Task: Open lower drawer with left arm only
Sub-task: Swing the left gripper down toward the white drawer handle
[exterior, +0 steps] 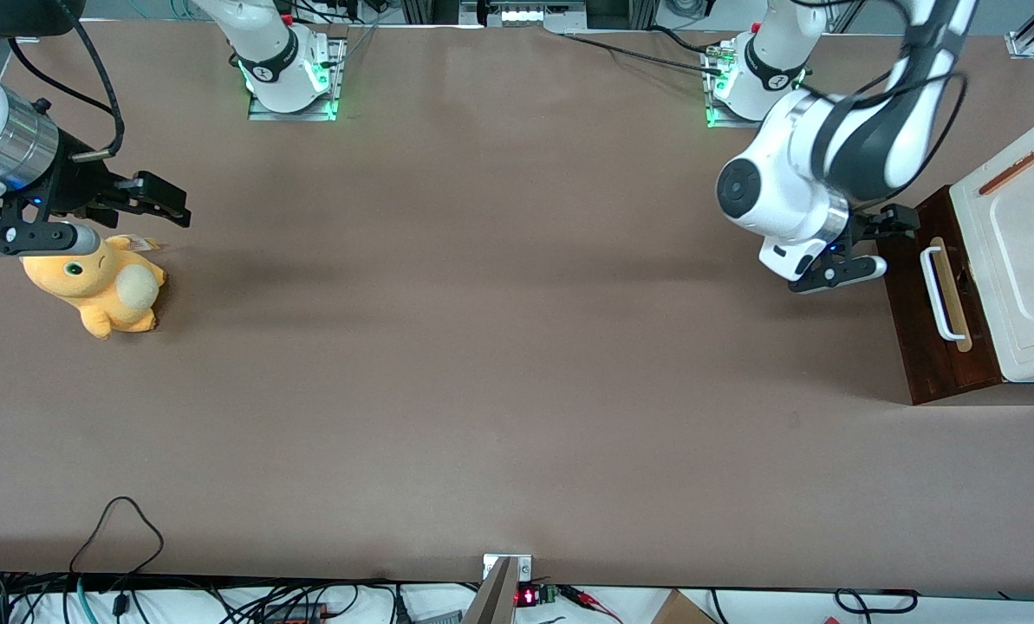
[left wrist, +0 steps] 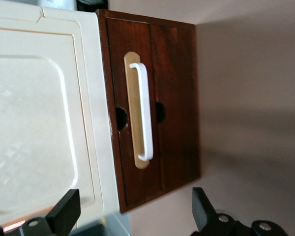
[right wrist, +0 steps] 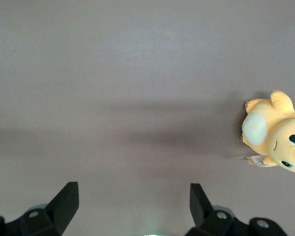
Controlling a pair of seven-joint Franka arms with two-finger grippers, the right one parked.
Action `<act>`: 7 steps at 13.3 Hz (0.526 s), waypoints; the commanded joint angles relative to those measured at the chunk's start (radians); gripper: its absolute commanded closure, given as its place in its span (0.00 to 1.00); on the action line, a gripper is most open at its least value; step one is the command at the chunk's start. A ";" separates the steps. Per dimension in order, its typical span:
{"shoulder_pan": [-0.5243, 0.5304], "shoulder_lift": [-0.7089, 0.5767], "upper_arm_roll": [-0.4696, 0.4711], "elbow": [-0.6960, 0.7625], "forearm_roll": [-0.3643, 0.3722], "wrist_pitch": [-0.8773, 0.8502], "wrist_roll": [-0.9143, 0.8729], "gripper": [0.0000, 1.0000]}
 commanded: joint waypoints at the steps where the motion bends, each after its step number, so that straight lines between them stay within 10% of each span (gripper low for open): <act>1: 0.003 0.055 0.028 -0.047 0.130 0.014 -0.056 0.00; 7: -0.045 0.193 0.235 -0.070 0.384 0.135 -0.163 0.00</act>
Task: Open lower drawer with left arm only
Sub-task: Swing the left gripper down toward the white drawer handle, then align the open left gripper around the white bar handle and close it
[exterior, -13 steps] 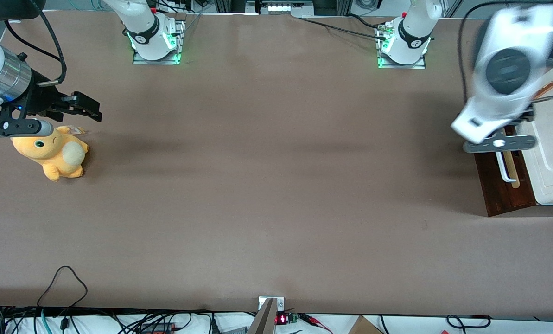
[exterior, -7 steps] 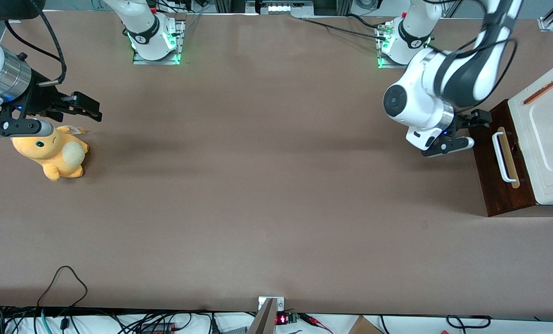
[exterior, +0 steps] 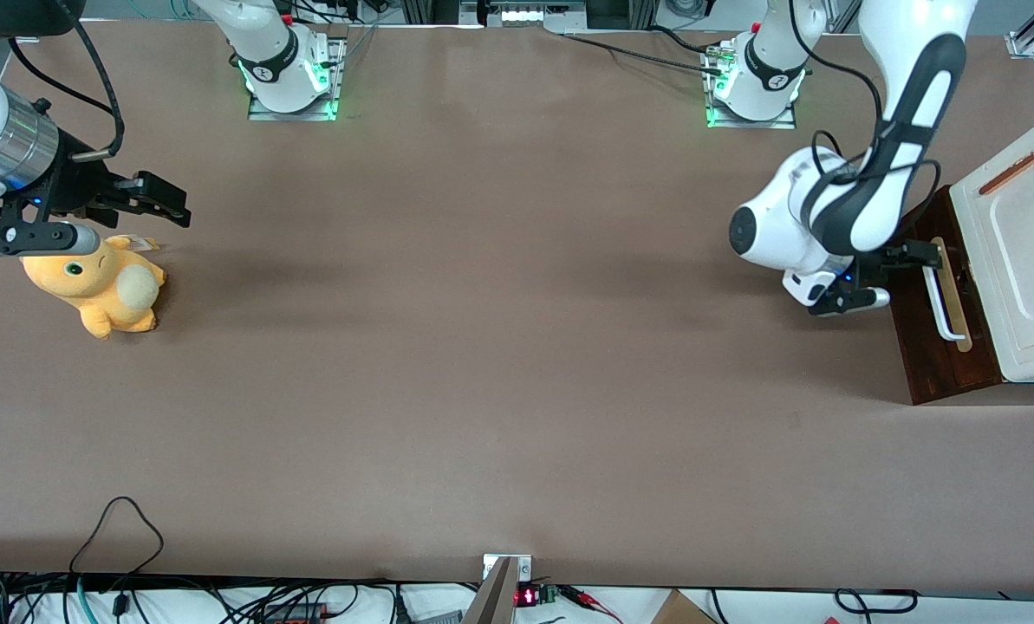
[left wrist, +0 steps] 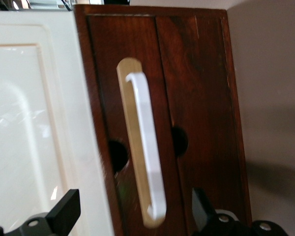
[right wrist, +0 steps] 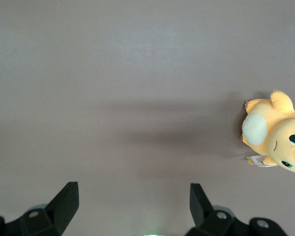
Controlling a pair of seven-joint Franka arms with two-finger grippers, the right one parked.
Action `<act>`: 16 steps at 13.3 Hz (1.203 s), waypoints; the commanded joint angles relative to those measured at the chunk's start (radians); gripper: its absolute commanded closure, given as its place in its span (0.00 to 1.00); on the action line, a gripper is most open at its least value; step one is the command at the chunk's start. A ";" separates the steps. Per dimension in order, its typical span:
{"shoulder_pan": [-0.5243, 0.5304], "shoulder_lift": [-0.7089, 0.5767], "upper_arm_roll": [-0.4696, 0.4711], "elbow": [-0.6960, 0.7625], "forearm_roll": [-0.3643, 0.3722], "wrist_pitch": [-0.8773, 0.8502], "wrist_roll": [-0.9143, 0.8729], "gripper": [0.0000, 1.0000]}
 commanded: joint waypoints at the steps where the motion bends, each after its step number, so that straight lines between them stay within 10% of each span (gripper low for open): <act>1: -0.041 0.028 0.065 -0.020 0.068 0.035 -0.069 0.00; 16: -0.073 0.074 0.119 -0.134 0.294 -0.063 -0.202 0.08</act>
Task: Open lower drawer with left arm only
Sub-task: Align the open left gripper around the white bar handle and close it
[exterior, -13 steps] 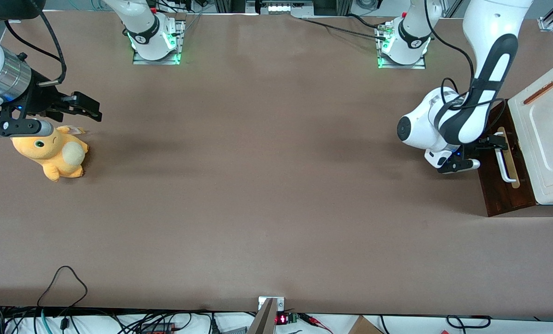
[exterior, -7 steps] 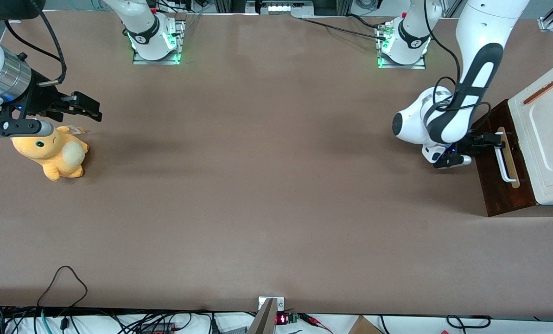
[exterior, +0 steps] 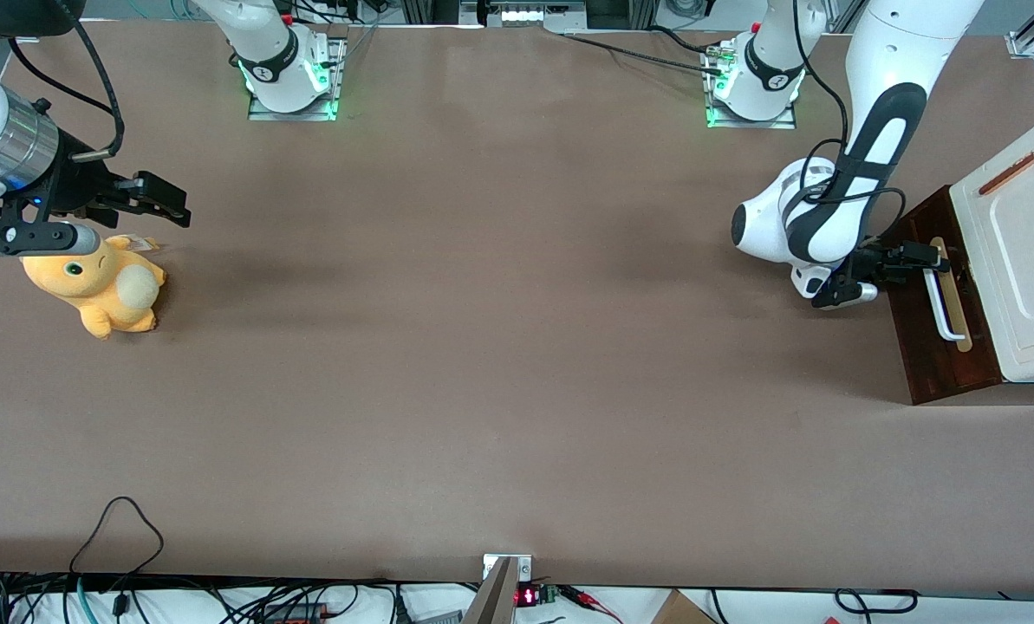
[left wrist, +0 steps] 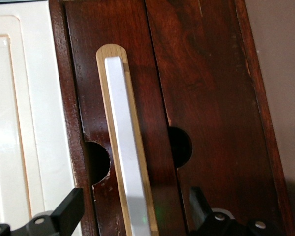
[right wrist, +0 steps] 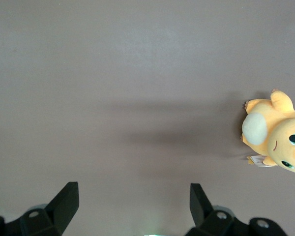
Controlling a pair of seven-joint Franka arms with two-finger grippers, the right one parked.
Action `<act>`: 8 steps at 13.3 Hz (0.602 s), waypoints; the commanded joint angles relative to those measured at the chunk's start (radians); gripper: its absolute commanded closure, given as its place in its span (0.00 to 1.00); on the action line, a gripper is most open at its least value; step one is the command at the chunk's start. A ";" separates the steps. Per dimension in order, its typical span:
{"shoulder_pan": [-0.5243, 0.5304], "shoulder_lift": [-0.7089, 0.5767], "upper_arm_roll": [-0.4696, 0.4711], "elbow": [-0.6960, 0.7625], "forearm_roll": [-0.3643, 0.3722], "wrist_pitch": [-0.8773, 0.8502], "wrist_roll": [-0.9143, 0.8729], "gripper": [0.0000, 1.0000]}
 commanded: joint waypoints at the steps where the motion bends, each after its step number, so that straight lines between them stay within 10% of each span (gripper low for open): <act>1: -0.011 0.018 0.034 -0.006 0.066 -0.016 -0.055 0.09; 8: -0.011 0.023 0.038 -0.006 0.069 -0.012 -0.061 0.27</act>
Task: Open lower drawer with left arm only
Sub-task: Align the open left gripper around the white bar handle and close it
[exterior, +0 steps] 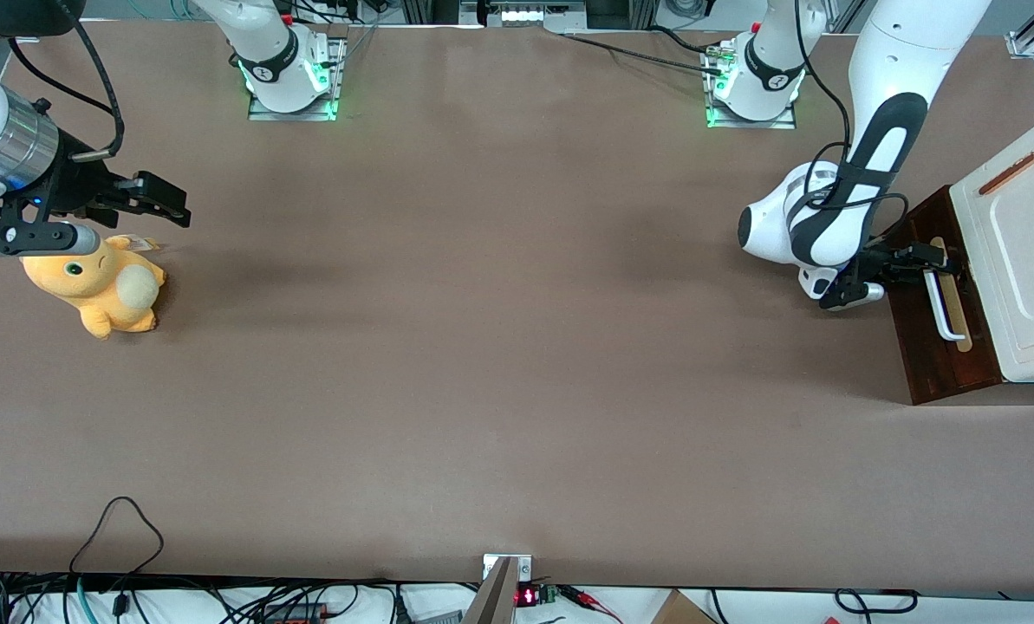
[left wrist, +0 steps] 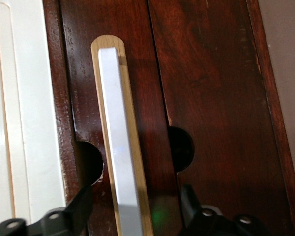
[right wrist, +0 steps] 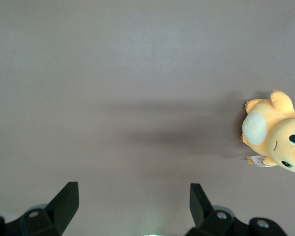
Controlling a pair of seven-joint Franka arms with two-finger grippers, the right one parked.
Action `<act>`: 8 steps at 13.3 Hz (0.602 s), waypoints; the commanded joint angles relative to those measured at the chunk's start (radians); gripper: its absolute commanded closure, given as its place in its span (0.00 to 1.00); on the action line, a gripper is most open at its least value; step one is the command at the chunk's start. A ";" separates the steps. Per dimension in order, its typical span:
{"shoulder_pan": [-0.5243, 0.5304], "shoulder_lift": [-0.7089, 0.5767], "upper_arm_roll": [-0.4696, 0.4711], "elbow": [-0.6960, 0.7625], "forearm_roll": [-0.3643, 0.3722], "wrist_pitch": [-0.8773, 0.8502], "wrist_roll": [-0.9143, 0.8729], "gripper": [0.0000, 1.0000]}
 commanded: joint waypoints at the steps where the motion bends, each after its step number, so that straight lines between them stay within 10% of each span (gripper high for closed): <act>1: -0.009 0.000 0.007 -0.001 0.028 -0.011 -0.016 0.32; 8: -0.009 0.000 0.007 -0.001 0.028 -0.008 -0.017 0.50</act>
